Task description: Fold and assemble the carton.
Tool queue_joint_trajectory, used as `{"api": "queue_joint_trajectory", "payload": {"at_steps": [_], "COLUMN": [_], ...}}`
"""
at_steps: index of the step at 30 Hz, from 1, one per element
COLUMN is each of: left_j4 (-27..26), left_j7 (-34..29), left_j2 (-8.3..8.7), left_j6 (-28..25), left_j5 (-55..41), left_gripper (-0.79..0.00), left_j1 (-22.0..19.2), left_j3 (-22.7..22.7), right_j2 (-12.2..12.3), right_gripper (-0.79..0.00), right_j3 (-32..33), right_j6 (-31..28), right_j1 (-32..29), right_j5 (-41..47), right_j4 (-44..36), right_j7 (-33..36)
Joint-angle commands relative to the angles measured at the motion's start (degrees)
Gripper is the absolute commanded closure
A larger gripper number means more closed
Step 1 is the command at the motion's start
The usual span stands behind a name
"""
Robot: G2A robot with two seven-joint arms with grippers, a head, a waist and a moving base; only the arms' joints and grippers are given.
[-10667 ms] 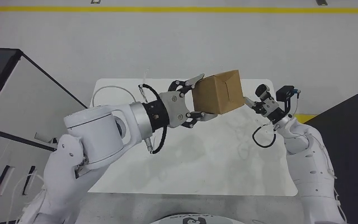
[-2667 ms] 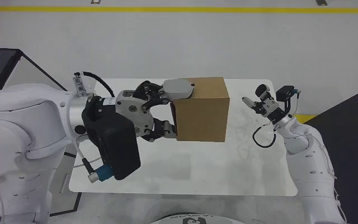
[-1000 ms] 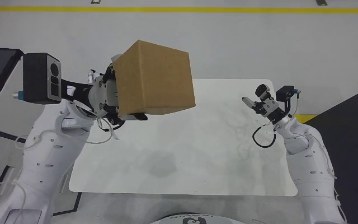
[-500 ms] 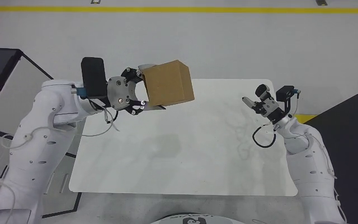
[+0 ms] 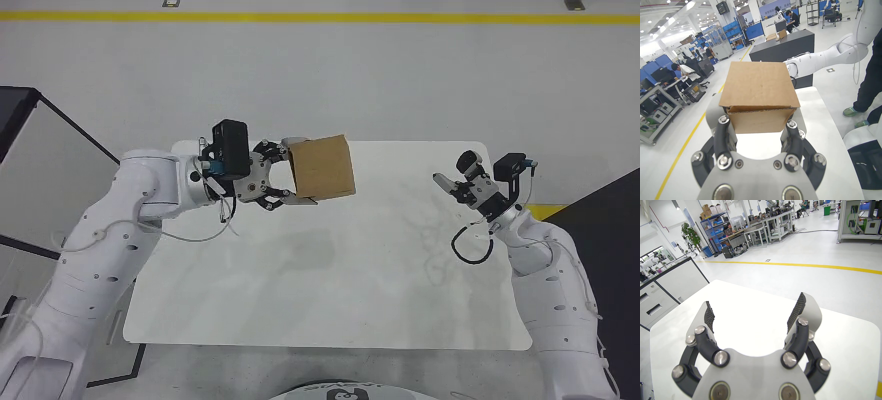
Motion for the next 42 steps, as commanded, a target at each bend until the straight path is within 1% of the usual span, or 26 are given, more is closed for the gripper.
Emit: {"api": "queue_joint_trajectory", "payload": {"at_steps": [1, 4, 6, 14, 16, 18, 21, 24, 26, 27, 31, 36, 37, 38, 39, 42], "left_j4": [3.1, 6.8, 8.4, 8.4, 6.4, 6.1, 8.3, 12.2, 16.2, 17.6, 26.0, 33.4, 35.1, 35.9, 36.1, 36.1], "left_j7": [1.7, 4.3, 5.6, 5.6, 5.0, 3.3, 2.4, 4.4, 5.6, 6.8, 11.7, 16.8, 17.9, 19.3, 19.7, 19.7], "left_j2": [-0.86, -2.14, -3.10, -3.10, -3.18, -3.36, -4.14, -5.32, -6.19, -6.70, -8.76, -11.29, -11.77, -12.27, -12.43, -12.43], "left_j6": [0.2, 0.7, 1.6, 1.6, 1.9, 1.7, 1.5, 1.1, 1.2, 1.1, 2.0, 2.0, 2.9, 3.5, 3.6, 3.6], "left_j5": [2.0, 4.2, 4.8, 4.8, 5.5, 6.9, 6.9, 7.3, 9.2, 10.0, 12.0, 15.2, 15.4, 15.7, 16.0, 16.0], "left_gripper": [0.000, 0.000, 0.000, 0.000, 0.000, 0.000, 0.000, 0.000, 0.000, 0.000, 0.000, 0.000, 0.000, 0.000, 0.000, 0.000], "left_j1": [-1.5, -3.4, -4.7, -4.7, -4.5, -4.5, -5.4, -6.3, -7.2, -7.7, -9.6, -12.7, -13.1, -13.5, -13.7, -13.7], "left_j3": [3.0, 6.7, 9.0, 9.0, 9.2, 10.0, 12.2, 15.2, 17.2, 18.4, 21.9, 25.6, 26.0, 26.5, 26.7, 26.7], "right_j2": [0.0, 0.0, 0.0, 0.0, 0.0, 0.0, 0.0, 0.0, 0.0, 0.0, 0.0, 0.0, 0.0, 0.0, 0.0, 0.0], "right_gripper": [-0.785, -0.785, -0.785, -0.785, -0.785, -0.785, -0.785, -0.785, -0.785, -0.785, -0.785, -0.785, -0.785, -0.785, -0.785, -0.785], "right_j3": [0.0, 0.0, 0.0, 0.0, 0.0, 0.0, 0.0, 0.0, 0.0, 0.0, 0.0, 0.0, 0.0, 0.0, 0.0, 0.0], "right_j6": [0.0, 0.0, 0.0, 0.0, 0.0, 0.0, 0.0, 0.0, 0.0, 0.0, 0.0, 0.0, 0.0, 0.0, 0.0, 0.0], "right_j1": [0.0, 0.0, 0.0, 0.0, 0.0, 0.0, 0.0, 0.0, 0.0, 0.0, 0.0, 0.0, 0.0, 0.0, 0.0, 0.0], "right_j5": [0.0, 0.0, 0.0, 0.0, 0.0, 0.0, 0.0, 0.0, 0.0, 0.0, 0.0, 0.0, 0.0, 0.0, 0.0, 0.0], "right_j4": [0.0, 0.0, 0.0, 0.0, 0.0, 0.0, 0.0, 0.0, 0.0, 0.0, 0.0, 0.0, 0.0, 0.0, 0.0, 0.0], "right_j7": [0.0, 0.0, 0.0, 0.0, 0.0, 0.0, 0.0, 0.0, 0.0, 0.0, 0.0, 0.0, 0.0, 0.0, 0.0, 0.0]}}
